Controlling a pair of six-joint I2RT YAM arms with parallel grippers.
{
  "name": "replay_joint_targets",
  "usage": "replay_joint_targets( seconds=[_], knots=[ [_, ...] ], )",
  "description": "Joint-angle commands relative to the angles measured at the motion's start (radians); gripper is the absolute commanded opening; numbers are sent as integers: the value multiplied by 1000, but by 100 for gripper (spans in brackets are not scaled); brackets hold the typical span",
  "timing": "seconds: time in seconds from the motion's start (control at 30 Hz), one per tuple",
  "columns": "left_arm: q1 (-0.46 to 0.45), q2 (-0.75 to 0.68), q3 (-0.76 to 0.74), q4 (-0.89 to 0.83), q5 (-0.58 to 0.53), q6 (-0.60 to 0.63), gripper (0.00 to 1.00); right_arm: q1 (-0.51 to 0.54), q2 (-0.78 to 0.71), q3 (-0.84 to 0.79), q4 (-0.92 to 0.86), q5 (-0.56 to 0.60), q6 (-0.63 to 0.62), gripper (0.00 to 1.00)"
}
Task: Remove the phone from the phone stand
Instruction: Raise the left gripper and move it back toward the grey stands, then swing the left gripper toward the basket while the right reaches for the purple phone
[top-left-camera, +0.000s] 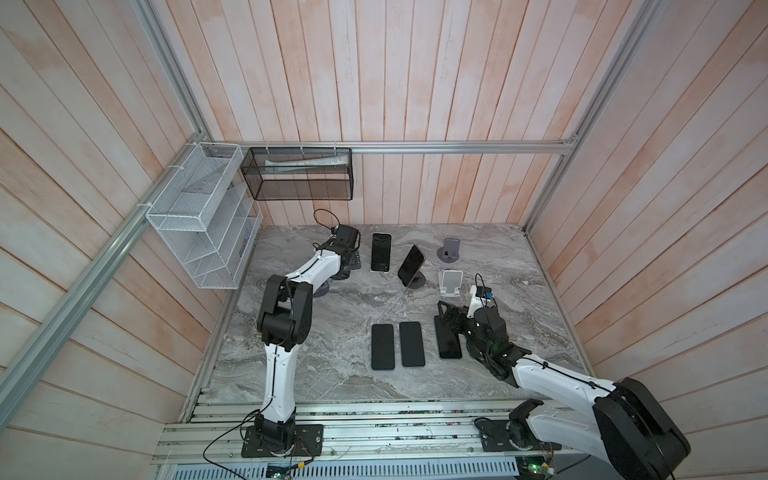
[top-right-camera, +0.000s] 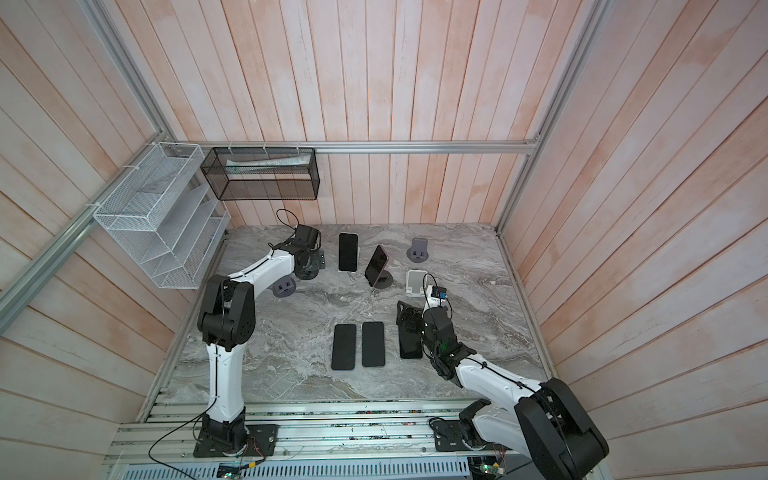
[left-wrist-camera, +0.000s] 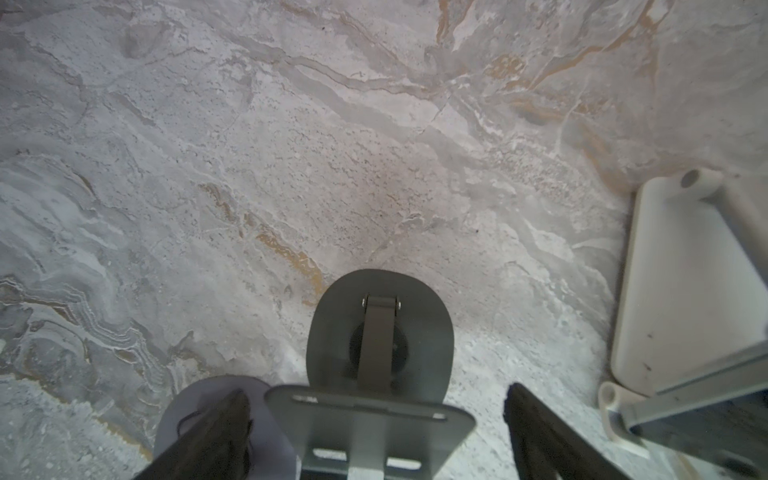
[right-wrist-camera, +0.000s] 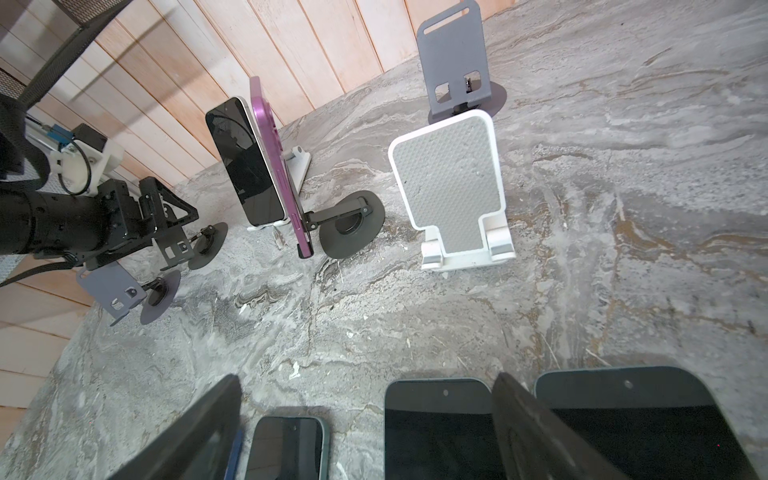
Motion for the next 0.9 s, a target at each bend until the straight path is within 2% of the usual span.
replay_joint_targets(
  seconds=[0.0, 0.27, 0.43, 0.53, 0.63, 0.73, 0.87],
  knots=[
    [-8, -105, 29, -20, 31, 8, 100, -4, -25, 19, -19, 8, -14, 94],
    [-70, -274, -24, 47, 121, 41, 100, -4, -33, 9, -12, 23, -13, 94],
    [-159, -357, -151, 223, 314, 112, 96, -4, -51, 8, -24, 33, -20, 94],
    [-194, -370, -209, 258, 363, 73, 91, -4, -61, -4, -10, 52, -17, 95],
    [-207, -423, -351, 347, 407, -3, 88, -4, -60, -2, -12, 51, -20, 94],
    [-208, -536, -532, 453, 462, -120, 88, -5, -42, -3, 9, 8, -37, 84],
    [-205, -708, -624, 418, 473, -238, 88, 4, 13, 31, 15, -74, -98, 51]
  ],
)
